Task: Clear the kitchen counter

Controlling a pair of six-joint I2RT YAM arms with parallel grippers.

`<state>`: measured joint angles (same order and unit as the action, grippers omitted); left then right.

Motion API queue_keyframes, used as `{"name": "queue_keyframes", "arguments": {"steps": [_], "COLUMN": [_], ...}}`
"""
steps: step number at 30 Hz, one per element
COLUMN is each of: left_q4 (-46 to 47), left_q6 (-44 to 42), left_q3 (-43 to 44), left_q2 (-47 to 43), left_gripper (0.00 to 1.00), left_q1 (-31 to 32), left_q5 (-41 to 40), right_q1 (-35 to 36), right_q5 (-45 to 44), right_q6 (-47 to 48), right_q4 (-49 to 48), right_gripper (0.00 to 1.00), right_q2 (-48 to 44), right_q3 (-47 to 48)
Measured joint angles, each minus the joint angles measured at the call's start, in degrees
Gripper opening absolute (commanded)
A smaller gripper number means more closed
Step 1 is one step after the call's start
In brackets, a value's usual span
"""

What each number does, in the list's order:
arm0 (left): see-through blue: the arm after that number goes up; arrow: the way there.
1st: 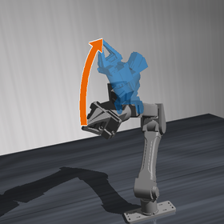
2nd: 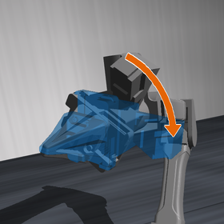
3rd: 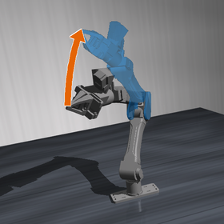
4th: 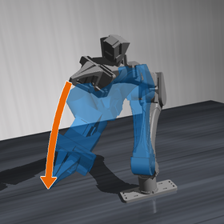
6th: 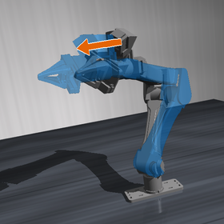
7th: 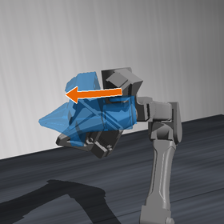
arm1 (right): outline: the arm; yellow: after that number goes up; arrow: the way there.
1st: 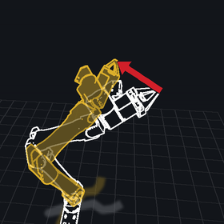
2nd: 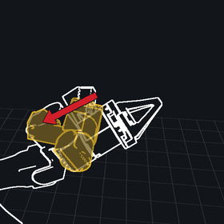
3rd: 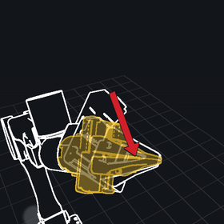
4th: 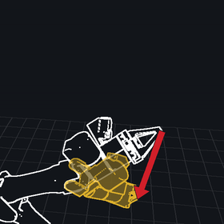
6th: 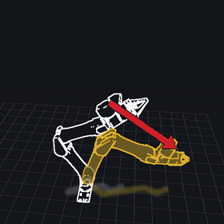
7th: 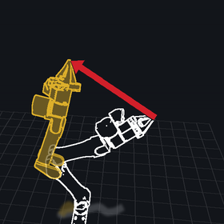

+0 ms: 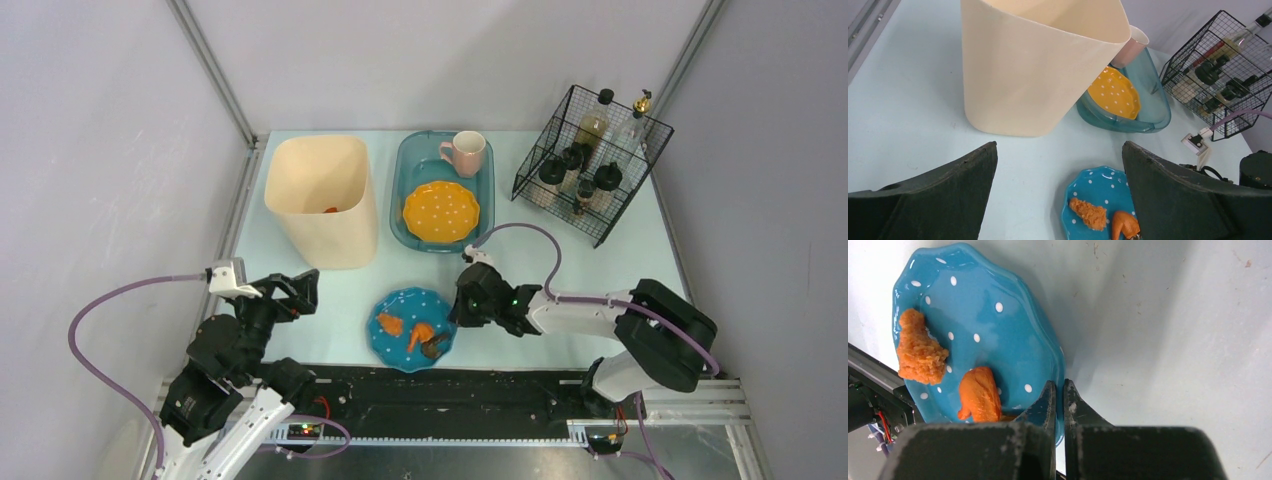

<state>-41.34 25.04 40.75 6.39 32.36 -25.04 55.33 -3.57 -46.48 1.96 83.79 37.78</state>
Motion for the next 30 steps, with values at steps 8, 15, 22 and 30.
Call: {"name": "queue_keyframes", "arguments": {"steps": [8, 15, 22, 30], "left_q4": [0.0, 0.0, 0.0, 0.0], "left_q6": [0.0, 0.0, 0.0, 0.0], "left_q3": [0.0, 0.0, 0.0, 0.0], "left_q2": [0.4, 0.7, 0.7, 1.5], "left_gripper": [0.98, 0.98, 0.98, 0.98], "left_q1": [0.1, 0.1, 0.2, 0.2], "left_q5": [0.2, 0.2, 0.3, 0.8], "right_q1": [1.4, 1.7, 1.9, 1.9], "right_q5": [-1.2, -1.8, -1.6, -0.9], "right_q6": [-1.9, -2.1, -2.0, -1.7], "right_q4": [-3.1, -4.0, -4.4, -6.7], "right_gripper": [0.00, 0.23, 0.37, 0.38], "right_q2": [1.9, 2.4, 2.5, 3.9], "right_q3": [-0.9, -0.9, -0.9, -0.8]}}
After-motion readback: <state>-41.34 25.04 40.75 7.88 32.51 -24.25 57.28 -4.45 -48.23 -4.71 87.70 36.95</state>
